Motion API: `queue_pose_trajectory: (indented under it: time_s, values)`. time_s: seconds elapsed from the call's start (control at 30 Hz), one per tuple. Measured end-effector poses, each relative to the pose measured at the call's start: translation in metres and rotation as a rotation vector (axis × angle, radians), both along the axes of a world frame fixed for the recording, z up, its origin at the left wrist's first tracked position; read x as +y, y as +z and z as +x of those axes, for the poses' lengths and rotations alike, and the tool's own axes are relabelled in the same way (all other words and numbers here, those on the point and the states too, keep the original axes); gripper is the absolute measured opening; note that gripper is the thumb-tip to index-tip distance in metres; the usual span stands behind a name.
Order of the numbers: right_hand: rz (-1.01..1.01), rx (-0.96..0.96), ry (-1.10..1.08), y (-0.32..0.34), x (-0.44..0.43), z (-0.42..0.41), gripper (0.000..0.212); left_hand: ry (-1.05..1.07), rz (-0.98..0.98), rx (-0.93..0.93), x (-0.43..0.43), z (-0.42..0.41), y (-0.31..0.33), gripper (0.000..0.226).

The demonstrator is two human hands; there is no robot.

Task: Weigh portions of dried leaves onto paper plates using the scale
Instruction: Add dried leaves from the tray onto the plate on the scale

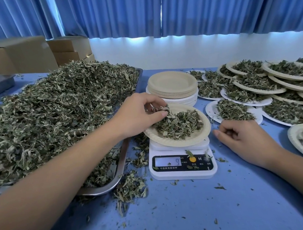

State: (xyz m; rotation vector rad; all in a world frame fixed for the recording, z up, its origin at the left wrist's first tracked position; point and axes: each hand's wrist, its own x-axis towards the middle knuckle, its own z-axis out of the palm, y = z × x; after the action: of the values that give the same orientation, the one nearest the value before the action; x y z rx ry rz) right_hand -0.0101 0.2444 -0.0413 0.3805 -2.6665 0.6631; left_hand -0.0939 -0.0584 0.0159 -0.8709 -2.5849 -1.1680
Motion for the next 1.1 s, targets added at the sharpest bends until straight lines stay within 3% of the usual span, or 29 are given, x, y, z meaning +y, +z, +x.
queue_pose_trajectory:
  time_s: [0.23,0.5,0.73,0.77,0.83,0.97,1.03,1.1]
  values:
    - [-0.003,-0.004,-0.002,0.0,0.0,0.001,0.042,-0.022,-0.041,0.042,0.003,-0.001,-0.004,0.015]
    - [0.01,-0.019,-0.017,0.001,-0.001,0.001,0.04,0.039,0.346,-0.013,0.001,-0.001,0.006,0.015]
    - [-0.008,-0.028,-0.025,0.002,-0.002,0.002,0.041,0.137,0.455,-0.048,-0.009,-0.008,0.014,0.013]
    - [-0.008,-0.027,-0.024,0.002,-0.003,0.002,0.041,0.216,0.406,-0.011,-0.014,-0.013,0.016,0.012]
    - [-0.01,-0.024,-0.02,0.003,-0.003,0.002,0.041,0.386,0.107,0.047,-0.029,-0.025,0.017,0.009]
    - [-0.003,-0.021,-0.011,0.002,-0.002,0.002,0.043,0.47,-0.611,-0.254,-0.048,-0.036,0.006,0.025]
    - [0.003,-0.016,-0.007,0.001,-0.001,0.001,0.042,0.48,-0.573,-0.194,-0.048,-0.036,0.005,0.025]
    - [0.002,-0.01,-0.008,0.001,-0.001,0.001,0.042,0.469,-0.336,-0.027,-0.044,-0.032,0.009,0.016]
